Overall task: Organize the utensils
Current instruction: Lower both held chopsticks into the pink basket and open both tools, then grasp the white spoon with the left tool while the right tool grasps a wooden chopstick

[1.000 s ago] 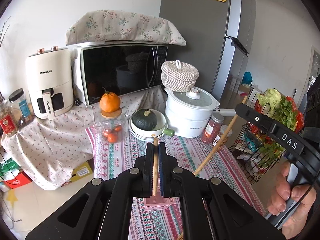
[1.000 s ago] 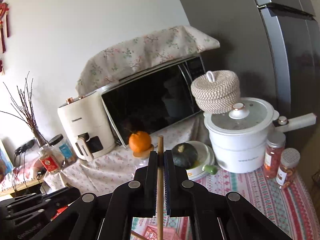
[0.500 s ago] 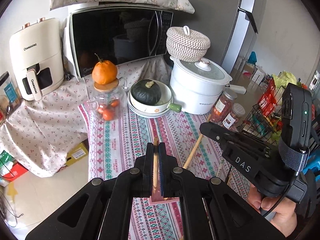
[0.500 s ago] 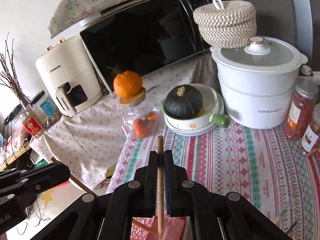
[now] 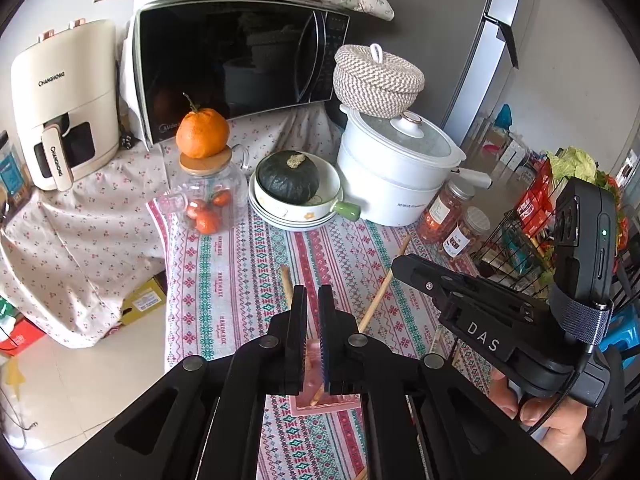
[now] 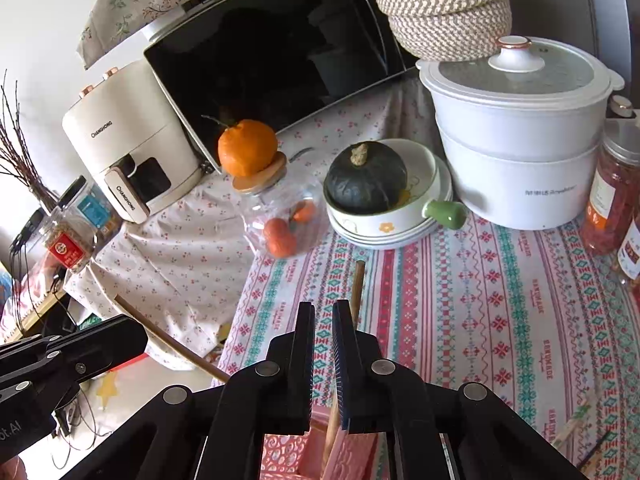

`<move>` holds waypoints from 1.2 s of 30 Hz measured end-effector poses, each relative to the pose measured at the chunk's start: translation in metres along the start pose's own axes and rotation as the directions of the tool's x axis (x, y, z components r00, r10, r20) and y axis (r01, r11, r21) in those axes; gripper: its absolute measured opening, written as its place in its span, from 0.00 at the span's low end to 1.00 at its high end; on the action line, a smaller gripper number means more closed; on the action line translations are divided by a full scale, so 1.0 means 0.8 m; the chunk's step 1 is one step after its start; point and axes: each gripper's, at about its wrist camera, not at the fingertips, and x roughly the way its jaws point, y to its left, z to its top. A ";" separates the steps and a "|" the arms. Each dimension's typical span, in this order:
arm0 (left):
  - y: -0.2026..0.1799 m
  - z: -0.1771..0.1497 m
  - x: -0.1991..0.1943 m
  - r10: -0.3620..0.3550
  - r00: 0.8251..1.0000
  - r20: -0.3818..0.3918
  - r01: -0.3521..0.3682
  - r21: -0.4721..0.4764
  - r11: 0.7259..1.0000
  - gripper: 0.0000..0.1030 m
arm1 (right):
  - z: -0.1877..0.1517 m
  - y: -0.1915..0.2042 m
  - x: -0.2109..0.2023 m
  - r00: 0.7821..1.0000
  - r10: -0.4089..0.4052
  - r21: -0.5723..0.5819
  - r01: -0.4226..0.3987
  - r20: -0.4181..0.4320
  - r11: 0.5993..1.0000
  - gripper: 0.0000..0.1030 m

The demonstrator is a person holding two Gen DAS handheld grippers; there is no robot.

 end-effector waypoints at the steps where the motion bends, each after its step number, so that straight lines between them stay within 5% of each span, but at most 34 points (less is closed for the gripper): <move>1: 0.000 -0.001 -0.001 0.002 1.000 0.001 -0.002 -0.001 1.000 0.09 | 0.000 0.000 -0.002 1.000 0.001 0.001 -0.001 0.001 1.000 0.13; 5: 0.003 -0.006 -0.009 0.014 1.000 0.019 -0.013 -0.017 1.000 0.42 | 0.001 -0.001 -0.017 1.000 -0.001 0.005 0.001 0.014 1.000 0.22; 10: 0.006 -0.018 -0.027 0.023 0.999 0.025 -0.022 -0.028 0.999 0.48 | -0.003 -0.007 -0.049 0.999 -0.022 0.013 0.021 0.028 1.000 0.33; 17: -0.004 -0.060 -0.051 0.028 1.000 0.010 -0.027 -0.033 0.999 0.73 | -0.032 -0.031 -0.102 0.993 -0.117 0.004 0.117 0.027 0.993 0.54; 29: -0.041 -0.150 -0.021 0.039 0.993 -0.116 -0.034 0.042 0.999 0.79 | -0.106 -0.093 -0.135 0.967 -0.241 -0.005 0.241 -0.082 0.970 0.70; 36: -0.057 -0.206 0.027 0.049 0.966 -0.254 -0.015 0.136 0.991 0.79 | -0.151 -0.138 -0.119 0.931 -0.277 0.015 0.289 -0.239 0.957 0.72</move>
